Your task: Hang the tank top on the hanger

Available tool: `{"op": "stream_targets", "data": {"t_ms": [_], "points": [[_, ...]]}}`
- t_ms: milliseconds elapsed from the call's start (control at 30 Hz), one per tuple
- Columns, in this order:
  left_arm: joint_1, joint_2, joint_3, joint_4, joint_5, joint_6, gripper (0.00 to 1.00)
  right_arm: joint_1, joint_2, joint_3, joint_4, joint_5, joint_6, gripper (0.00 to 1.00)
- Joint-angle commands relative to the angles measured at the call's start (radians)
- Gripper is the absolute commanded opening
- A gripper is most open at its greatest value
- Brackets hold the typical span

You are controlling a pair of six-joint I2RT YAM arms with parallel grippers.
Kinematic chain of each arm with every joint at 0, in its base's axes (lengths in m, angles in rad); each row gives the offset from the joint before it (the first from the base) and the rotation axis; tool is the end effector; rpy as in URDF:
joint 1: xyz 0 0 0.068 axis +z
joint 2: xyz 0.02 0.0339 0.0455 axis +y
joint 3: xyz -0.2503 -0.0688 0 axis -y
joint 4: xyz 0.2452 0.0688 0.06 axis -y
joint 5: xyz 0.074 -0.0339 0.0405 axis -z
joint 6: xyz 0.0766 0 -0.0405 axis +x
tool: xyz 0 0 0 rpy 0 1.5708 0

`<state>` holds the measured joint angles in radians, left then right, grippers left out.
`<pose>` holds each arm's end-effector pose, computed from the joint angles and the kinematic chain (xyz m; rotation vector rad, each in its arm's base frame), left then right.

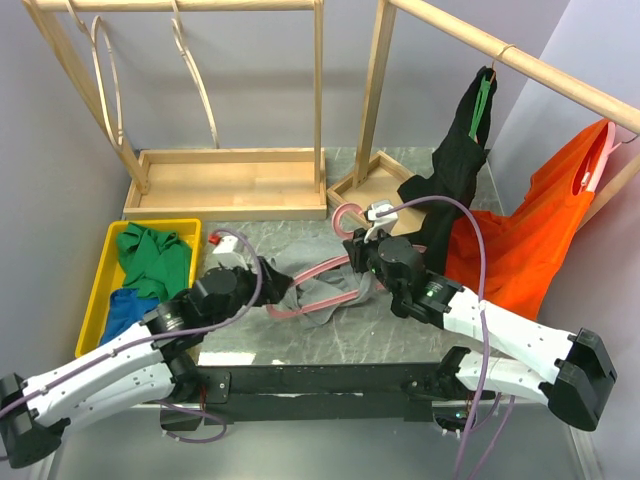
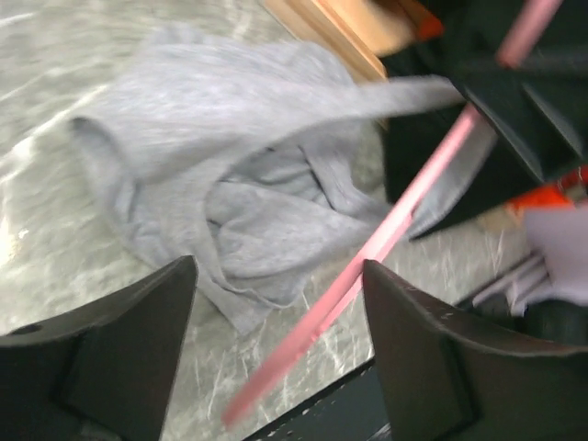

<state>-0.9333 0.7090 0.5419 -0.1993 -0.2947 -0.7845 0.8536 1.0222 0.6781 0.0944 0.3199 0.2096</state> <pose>0.1484 -0.1630 0.2421 -0.0551 2.0183 -0.8506 0.2040 0.1972 0.2646 -0.3591 1.7965 0.4632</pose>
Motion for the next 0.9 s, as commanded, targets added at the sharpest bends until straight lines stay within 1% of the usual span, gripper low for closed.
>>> {"op": "stream_targets", "data": {"t_ms": [0, 67, 100, 133, 233, 300, 367, 400, 433, 500, 533, 667, 867], "points": [[0.057, -0.051, 0.021, -0.141, -0.074, -0.140, 0.69, 0.025, -0.027, -0.012, 0.054, 0.073, -0.004, 0.00], [0.119, -0.052, -0.003, -0.132, 0.000, -0.154, 0.63, 0.028, -0.033, -0.021, 0.062, 0.090, -0.006, 0.00], [0.142, -0.048, -0.034, -0.102, 0.040, -0.159, 0.58, 0.028, -0.037, -0.025, 0.067, 0.090, -0.006, 0.00], [0.175, -0.030, -0.049, -0.088, 0.117, -0.165, 0.57, 0.028, -0.040, -0.031, 0.067, 0.093, -0.004, 0.00], [0.197, 0.027, -0.094, -0.011, 0.213, -0.186, 0.57, 0.030, -0.053, -0.041, 0.077, 0.094, 0.002, 0.00], [0.195, 0.058, -0.117, 0.047, 0.259, -0.199, 0.58, 0.030, -0.059, -0.043, 0.076, 0.096, 0.010, 0.00], [0.197, 0.118, -0.125, 0.109, 0.301, -0.213, 0.57, 0.030, -0.063, -0.045, 0.073, 0.097, 0.014, 0.00], [0.197, 0.139, -0.131, 0.126, 0.316, -0.214, 0.55, 0.032, -0.065, -0.045, 0.070, 0.100, 0.016, 0.00], [0.195, 0.180, -0.134, 0.171, 0.325, -0.216, 0.54, 0.032, -0.066, -0.045, 0.071, 0.102, 0.017, 0.00], [0.195, 0.216, -0.148, 0.195, 0.354, -0.226, 0.53, 0.032, -0.074, -0.045, 0.073, 0.102, 0.019, 0.00], [0.195, 0.242, -0.155, 0.234, 0.361, -0.229, 0.52, 0.032, -0.076, -0.045, 0.073, 0.103, 0.019, 0.00], [0.182, 0.299, -0.178, 0.326, 0.376, -0.249, 0.53, 0.032, -0.074, -0.037, 0.067, 0.110, 0.022, 0.00], [0.142, 0.402, -0.157, 0.356, 0.344, -0.248, 0.50, 0.033, -0.074, -0.031, 0.062, 0.114, 0.027, 0.00]]}}
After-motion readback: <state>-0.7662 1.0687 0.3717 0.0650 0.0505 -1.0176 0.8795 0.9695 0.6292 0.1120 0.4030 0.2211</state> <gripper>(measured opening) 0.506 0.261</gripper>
